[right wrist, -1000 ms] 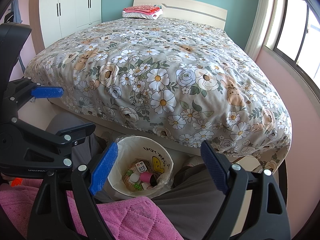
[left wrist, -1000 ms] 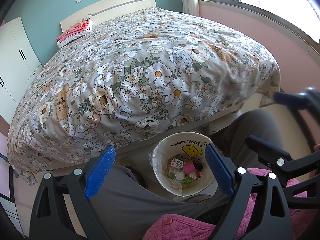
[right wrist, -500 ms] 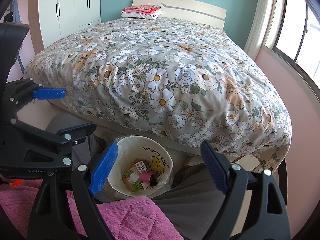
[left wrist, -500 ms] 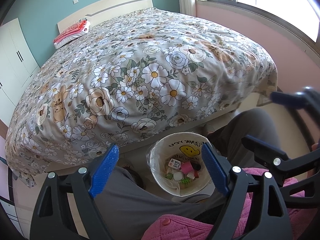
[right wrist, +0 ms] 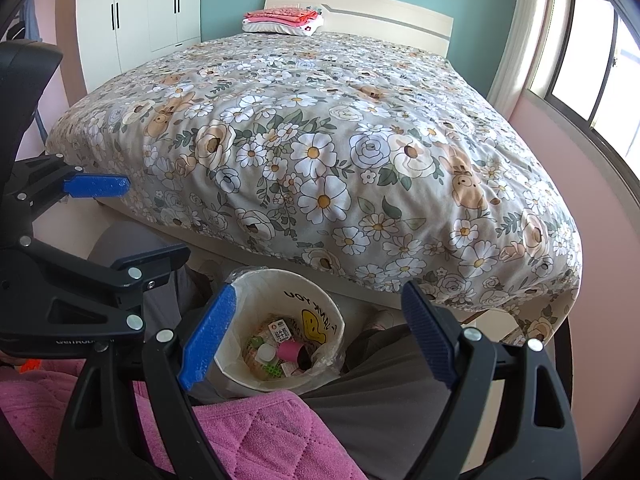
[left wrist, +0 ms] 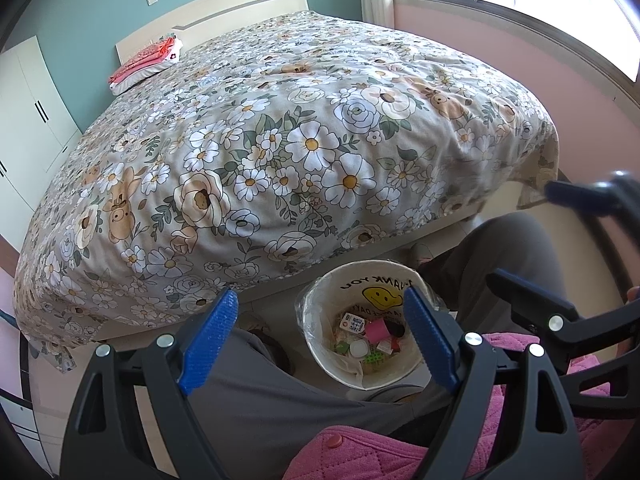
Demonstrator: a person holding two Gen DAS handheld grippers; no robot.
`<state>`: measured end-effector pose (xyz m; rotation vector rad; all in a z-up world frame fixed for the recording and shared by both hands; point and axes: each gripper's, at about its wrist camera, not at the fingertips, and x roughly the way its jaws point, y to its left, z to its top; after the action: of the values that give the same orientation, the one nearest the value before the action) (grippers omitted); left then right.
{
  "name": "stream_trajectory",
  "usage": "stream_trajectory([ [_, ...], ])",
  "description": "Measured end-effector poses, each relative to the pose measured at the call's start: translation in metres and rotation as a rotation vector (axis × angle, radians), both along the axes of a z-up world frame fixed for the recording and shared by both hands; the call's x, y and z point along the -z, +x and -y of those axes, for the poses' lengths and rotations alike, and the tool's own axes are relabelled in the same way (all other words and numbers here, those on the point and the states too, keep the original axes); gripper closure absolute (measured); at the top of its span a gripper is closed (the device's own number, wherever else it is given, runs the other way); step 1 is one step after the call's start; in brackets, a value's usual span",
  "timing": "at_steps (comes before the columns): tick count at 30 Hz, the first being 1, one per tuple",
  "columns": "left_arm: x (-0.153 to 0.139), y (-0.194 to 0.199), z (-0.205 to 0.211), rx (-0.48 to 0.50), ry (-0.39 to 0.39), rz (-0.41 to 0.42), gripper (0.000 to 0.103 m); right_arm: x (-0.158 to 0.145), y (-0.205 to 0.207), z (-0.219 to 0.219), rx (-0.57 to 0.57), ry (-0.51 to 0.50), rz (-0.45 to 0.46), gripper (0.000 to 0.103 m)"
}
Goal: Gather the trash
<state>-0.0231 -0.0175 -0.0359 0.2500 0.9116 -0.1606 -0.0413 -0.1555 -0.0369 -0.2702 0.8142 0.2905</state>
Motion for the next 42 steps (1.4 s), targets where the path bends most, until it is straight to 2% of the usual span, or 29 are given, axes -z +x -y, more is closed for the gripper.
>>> stream_trajectory([
  [29, -0.0023, 0.0005, 0.0005, -0.001, 0.005, 0.006, 0.017, -0.0035, 0.0006, -0.0011, 0.0, 0.001, -0.001, 0.019],
  [42, -0.0001, 0.0058, -0.0011, 0.017, -0.021, -0.022, 0.017, -0.0081, 0.0032, -0.0033, 0.002, -0.005, -0.002, 0.019],
])
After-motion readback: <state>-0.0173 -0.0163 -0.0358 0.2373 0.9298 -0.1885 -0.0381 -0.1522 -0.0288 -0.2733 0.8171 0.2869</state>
